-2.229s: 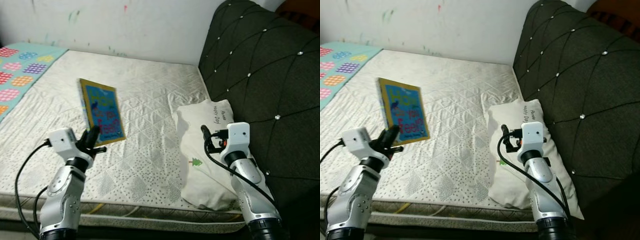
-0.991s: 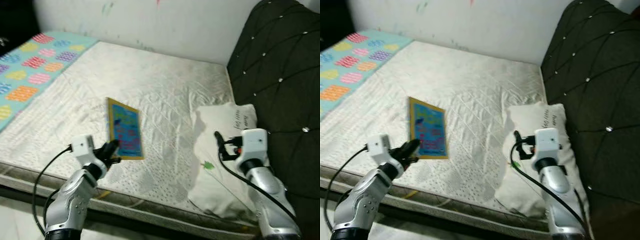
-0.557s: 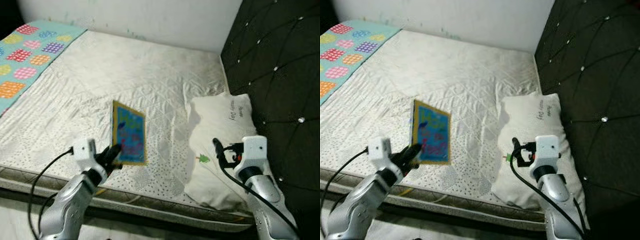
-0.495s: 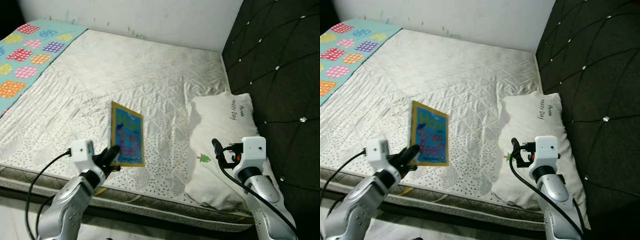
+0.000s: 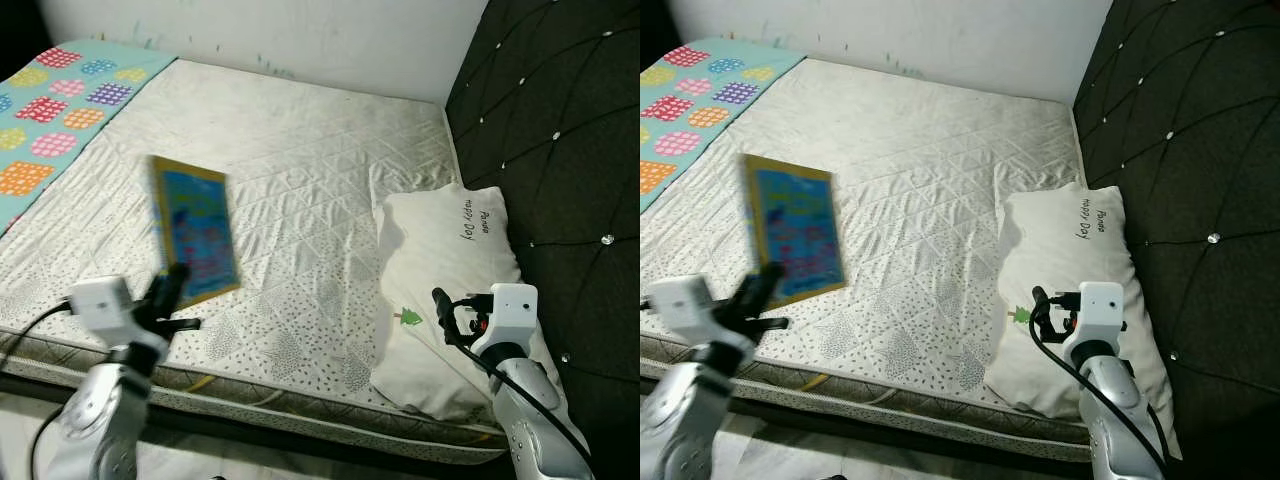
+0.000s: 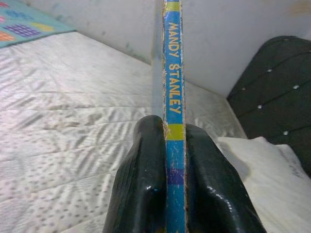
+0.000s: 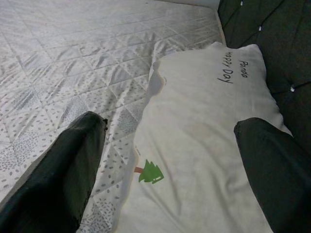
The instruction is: Clean up the room
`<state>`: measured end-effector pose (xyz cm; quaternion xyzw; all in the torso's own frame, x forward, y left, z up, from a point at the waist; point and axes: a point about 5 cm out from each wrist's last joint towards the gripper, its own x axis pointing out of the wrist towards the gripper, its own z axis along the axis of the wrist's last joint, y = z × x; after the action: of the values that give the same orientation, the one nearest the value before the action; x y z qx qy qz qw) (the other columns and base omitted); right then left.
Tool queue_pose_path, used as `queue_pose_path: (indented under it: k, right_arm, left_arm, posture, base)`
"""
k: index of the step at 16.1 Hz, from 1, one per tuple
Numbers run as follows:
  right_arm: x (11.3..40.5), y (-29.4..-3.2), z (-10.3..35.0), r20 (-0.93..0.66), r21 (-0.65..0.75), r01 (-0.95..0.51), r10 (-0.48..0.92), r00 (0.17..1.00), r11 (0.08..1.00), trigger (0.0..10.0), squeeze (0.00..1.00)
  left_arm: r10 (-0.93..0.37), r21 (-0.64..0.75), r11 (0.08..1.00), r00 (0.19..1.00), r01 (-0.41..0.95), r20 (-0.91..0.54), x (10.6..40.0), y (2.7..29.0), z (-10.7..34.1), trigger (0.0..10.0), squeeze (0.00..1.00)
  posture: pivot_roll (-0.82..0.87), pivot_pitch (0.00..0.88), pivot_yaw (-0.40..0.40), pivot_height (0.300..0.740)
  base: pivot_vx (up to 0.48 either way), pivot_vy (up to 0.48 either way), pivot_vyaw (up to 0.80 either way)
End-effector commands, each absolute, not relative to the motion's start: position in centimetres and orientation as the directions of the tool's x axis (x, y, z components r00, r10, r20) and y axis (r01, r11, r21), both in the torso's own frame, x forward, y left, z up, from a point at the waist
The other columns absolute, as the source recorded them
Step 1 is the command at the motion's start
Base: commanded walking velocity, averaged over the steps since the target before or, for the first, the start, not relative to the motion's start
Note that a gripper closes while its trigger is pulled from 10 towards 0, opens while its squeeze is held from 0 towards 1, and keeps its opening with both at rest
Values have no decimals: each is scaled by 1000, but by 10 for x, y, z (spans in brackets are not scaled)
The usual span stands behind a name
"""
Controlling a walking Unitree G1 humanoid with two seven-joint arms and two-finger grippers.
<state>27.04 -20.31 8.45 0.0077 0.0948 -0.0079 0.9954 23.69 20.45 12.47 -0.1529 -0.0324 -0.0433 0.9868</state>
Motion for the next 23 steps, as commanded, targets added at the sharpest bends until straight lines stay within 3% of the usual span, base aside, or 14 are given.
queue_pose_path:
  k: [1, 4, 10, 14, 16, 23]
  right_arm:
    - [273, -204, 86, -180, 20, 23, -19, 984, 1000, 10000, 0]
    - [277, -201, 85, -180, 31, 16, -10, 984, 999, 10000, 0]
    - [284, -197, 83, -172, 31, 10, -4, 985, 999, 10000, 0]
    - [284, -197, 91, -148, 35, 15, -9, 989, 999, 10000, 0]
    - [283, -197, 93, -138, 40, 18, -12, 990, 999, 10000, 0]
    - [283, -191, 98, -119, 57, -8, 15, 993, 998, 10000, 0]
  left_arm:
    - [-83, -251, 962, 989, 112, 123, 231, 202, 136, 10000, 0]
    - [-70, -252, 963, 992, 94, 105, 226, 201, 131, 10000, 0]
    - [50, -282, 959, 998, -38, 35, 235, 210, 125, 10000, 0]
    - [7, -289, 957, 1000, -1, 21, 234, 212, 127, 10000, 0]
    - [-5, -228, 974, 999, 15, 43, 232, 214, 129, 10000, 0]
    - [-35, -262, 964, 998, 45, 42, 235, 210, 128, 10000, 0]
  posture:
    - [6, 71, -87, 740]
    - [18, 61, -92, 740]
    - [21, 34, -89, 740]
    - [22, 29, -87, 740]
    - [20, 21, -88, 740]
    - [16, 36, -91, 740]
  base:
    - [0, 0, 0]
    - [0, 0, 0]
    - [0, 0, -800]
    - [0, 0, -800]
    - [0, 0, -800]
    - [0, 0, 0]
